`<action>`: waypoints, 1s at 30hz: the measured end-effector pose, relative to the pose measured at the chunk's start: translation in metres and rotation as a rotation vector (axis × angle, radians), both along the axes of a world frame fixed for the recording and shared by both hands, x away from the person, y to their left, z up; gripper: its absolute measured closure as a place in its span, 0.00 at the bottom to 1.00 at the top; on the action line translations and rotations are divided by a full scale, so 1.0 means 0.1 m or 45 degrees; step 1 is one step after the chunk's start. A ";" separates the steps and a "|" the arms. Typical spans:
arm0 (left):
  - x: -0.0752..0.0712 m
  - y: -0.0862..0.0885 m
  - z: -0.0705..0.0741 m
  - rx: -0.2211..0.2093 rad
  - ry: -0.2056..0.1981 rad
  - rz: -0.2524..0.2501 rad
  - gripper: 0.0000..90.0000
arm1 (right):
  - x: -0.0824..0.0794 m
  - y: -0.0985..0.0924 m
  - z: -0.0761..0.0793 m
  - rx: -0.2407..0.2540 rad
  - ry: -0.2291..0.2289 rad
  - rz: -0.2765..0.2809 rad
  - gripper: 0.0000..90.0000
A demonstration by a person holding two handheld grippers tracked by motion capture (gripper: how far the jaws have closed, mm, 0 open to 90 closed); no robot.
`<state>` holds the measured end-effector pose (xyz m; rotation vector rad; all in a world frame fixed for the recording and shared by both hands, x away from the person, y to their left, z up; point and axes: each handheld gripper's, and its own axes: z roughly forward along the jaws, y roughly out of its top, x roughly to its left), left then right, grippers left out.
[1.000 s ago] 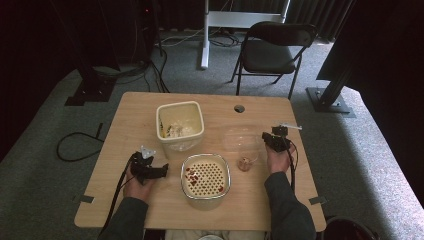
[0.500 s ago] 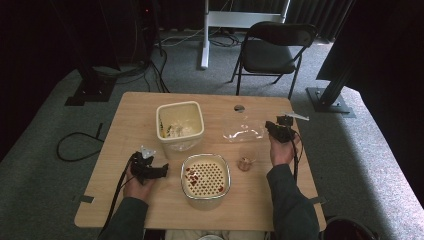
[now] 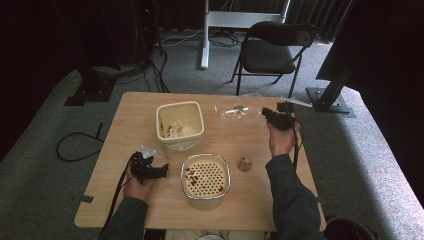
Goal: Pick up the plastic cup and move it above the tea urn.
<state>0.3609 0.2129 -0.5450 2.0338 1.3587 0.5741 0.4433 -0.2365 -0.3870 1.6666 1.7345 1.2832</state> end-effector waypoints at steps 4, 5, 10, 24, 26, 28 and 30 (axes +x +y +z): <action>0.00 0.00 0.00 0.003 0.000 -0.002 0.12 | -0.02 0.07 0.13 0.002 -0.023 0.033 0.97; 0.00 0.00 0.00 0.003 0.000 -0.002 0.12 | -0.02 0.08 0.16 0.004 -0.026 0.042 0.97; 0.00 0.00 0.00 0.000 -0.001 0.000 0.12 | -0.02 0.12 0.27 0.074 -0.032 0.083 0.97; 0.00 0.00 0.00 -0.002 0.000 0.001 0.12 | 0.07 0.70 0.30 0.082 0.010 0.228 0.97; 0.00 0.00 0.00 -0.002 0.000 0.000 0.12 | 0.08 0.76 0.31 0.078 0.012 0.236 0.97; 0.00 0.00 0.00 -0.002 0.000 0.000 0.12 | 0.11 0.95 0.31 0.082 0.024 0.246 0.97; 0.00 0.00 0.00 -0.002 0.004 -0.002 0.12 | 0.12 1.00 0.31 0.095 0.025 0.253 0.96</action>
